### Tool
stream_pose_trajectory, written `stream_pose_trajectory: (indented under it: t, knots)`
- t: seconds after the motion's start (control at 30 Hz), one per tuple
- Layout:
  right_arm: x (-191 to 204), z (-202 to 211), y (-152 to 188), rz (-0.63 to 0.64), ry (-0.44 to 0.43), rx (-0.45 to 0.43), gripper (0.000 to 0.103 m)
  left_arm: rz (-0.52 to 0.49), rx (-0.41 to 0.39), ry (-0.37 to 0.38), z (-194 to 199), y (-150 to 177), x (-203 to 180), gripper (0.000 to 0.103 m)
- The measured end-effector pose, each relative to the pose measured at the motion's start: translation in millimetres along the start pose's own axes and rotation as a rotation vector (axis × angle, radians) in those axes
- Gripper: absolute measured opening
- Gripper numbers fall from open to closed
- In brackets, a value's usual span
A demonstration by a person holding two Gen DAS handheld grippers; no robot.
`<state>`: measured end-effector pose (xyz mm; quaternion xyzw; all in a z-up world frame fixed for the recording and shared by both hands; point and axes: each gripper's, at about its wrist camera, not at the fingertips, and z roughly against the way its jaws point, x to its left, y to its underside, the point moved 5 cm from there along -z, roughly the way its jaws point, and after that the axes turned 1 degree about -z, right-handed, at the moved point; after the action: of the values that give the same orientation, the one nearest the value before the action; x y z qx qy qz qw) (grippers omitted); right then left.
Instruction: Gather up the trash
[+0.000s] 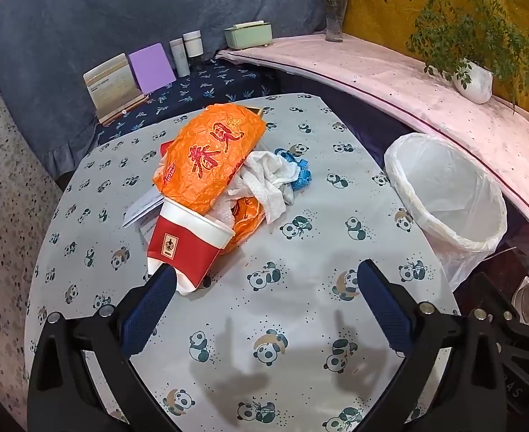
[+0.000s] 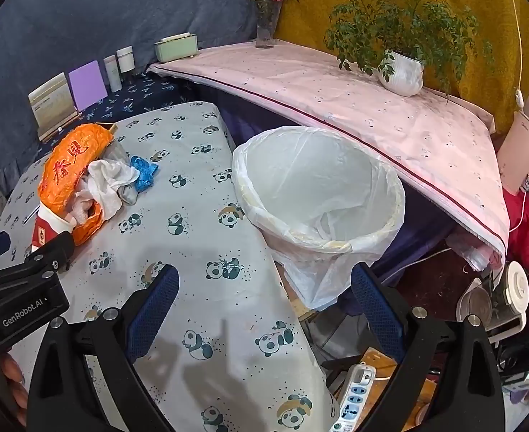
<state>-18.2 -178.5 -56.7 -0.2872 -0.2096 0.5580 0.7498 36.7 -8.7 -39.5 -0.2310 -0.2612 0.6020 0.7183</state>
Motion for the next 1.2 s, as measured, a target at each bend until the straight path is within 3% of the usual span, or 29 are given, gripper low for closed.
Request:
stream_pose_trajectory:
  t: [1.2]
  knots:
    - [0.9,3.6,-1.9,-0.005,-0.005,-0.002,0.093,0.005,-0.010,-0.007,3.2,-1.2,0.4,0.096]
